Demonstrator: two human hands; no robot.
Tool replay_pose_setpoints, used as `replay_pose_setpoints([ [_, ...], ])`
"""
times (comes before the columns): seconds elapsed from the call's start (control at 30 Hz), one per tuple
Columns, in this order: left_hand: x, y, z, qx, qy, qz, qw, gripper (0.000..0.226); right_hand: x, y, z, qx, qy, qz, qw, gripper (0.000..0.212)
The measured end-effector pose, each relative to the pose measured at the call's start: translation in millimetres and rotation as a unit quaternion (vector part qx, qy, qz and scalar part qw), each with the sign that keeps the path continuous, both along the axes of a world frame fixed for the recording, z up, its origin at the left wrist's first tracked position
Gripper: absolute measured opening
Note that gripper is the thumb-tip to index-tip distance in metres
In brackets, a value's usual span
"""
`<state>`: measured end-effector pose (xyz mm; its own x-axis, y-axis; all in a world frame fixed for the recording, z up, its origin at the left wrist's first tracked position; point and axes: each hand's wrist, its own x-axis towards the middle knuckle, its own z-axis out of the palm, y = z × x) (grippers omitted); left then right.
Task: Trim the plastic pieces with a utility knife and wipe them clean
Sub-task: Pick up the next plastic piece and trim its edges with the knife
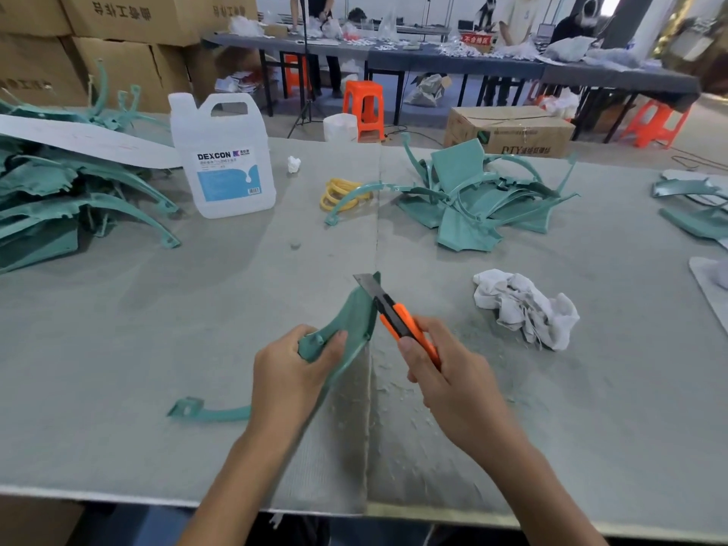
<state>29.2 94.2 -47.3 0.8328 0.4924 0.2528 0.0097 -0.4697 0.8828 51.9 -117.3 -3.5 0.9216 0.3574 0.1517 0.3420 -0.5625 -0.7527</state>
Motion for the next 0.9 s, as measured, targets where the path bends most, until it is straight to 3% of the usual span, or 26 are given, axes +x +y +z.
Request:
replay_pose_setpoints([
  [0.67,0,3,1,0.037,0.026,-0.009,0.999,0.058,9,7,7,-0.076,-0.047,-0.011,0.996,0.025],
  [0.9,-2,3,2,0.052,0.017,-0.015,0.998,0.053,22,3,1,-0.087,-0.073,-0.101,0.988,0.029],
])
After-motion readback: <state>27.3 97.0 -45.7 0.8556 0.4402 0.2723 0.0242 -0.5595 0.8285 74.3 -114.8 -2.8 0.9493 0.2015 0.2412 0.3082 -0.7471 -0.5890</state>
